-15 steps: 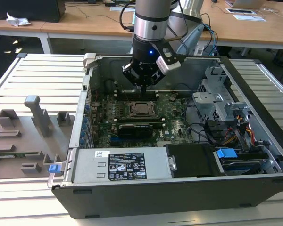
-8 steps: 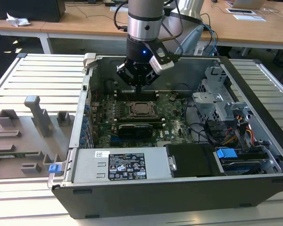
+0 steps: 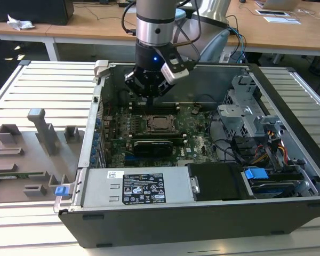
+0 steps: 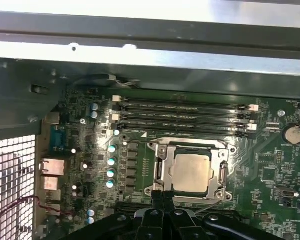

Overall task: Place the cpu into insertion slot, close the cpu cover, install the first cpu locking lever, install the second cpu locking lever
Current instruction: 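Install the first cpu locking lever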

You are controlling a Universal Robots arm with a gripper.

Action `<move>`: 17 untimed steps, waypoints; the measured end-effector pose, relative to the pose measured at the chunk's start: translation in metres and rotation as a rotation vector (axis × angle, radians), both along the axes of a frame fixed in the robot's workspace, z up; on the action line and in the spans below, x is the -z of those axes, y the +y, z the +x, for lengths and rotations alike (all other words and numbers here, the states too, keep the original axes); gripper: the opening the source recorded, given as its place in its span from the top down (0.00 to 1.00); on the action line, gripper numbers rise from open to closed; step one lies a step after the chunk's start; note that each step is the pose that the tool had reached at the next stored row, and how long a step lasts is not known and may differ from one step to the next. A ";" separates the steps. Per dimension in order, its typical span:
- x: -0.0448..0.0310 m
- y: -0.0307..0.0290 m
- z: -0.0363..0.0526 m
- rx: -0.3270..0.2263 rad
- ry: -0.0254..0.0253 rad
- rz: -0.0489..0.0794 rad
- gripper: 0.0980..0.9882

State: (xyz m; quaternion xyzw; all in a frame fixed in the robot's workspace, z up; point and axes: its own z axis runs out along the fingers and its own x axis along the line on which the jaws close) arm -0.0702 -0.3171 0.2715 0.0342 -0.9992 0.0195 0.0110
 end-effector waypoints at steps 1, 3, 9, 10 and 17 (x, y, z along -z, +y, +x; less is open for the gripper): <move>0.0000 0.0000 -0.0021 0.000 0.0000 0.000 0.99; 0.0000 0.0000 -0.0067 0.000 0.0000 0.000 0.99; 0.0001 0.0000 -0.0194 0.000 0.0000 0.000 0.99; 0.0002 0.0000 -0.0206 0.000 -0.0001 0.000 0.99; 0.0004 0.0052 -0.0271 0.000 0.0000 0.000 0.99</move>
